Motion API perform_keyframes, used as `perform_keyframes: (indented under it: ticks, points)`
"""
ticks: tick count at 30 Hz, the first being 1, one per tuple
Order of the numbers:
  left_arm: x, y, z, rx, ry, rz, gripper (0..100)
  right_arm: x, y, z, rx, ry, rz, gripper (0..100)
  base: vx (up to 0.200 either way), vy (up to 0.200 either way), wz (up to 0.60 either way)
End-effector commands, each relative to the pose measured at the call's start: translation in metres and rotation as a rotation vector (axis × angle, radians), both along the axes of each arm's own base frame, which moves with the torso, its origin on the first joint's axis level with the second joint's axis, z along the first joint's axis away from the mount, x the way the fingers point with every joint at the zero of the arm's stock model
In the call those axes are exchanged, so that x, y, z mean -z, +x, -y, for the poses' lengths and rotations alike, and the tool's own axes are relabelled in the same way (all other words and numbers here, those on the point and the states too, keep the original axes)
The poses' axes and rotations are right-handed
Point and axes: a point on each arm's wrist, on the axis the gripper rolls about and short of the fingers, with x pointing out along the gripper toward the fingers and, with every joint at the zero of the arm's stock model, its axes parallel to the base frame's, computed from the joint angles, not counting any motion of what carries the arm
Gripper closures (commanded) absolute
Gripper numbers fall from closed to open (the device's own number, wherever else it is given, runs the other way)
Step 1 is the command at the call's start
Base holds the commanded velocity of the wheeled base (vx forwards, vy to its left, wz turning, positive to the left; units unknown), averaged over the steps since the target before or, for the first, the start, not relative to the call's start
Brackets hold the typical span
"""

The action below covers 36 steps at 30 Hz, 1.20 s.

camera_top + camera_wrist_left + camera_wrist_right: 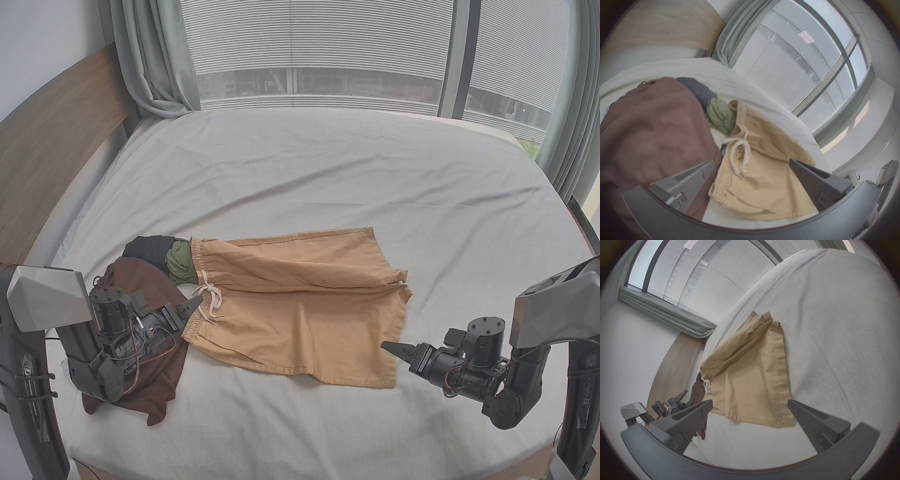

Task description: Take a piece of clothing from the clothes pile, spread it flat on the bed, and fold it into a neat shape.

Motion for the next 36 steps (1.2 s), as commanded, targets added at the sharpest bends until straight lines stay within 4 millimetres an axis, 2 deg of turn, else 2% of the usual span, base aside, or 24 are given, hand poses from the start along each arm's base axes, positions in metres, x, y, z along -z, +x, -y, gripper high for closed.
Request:
perform_keyframes:
  ticks: [1, 9, 17, 26, 36]
  points:
    - [0.008, -0.004, -0.004, -0.011, 0.004, -0.065, 0, 0.001, 0.001, 0.0, 0.0, 0.0, 0.002, 0, 0.0, 0.0, 0.0]
    - [0.021, -0.005, -0.01, -0.028, 0.008, -0.14, 0, 0.003, 0.002, 0.0, 0.004, -0.002, -0.002, 0, 0.0, 0.0, 0.0]
    - [0.036, -0.005, -0.007, -0.019, 0.01, -0.172, 0, 0.005, 0.003, 0.001, 0.007, -0.004, -0.007, 0, 0.0, 0.0, 0.0]
    - [0.037, -0.005, 0.007, 0.025, -0.002, -0.168, 0, 0.007, 0.005, 0.002, 0.014, -0.004, -0.008, 0, 0.0, 0.0, 0.0]
    - [0.05, 0.0, 0.005, 0.013, -0.001, -0.151, 0, 0.008, 0.005, 0.002, 0.014, -0.005, -0.009, 0, 0.0, 0.0, 0.0]
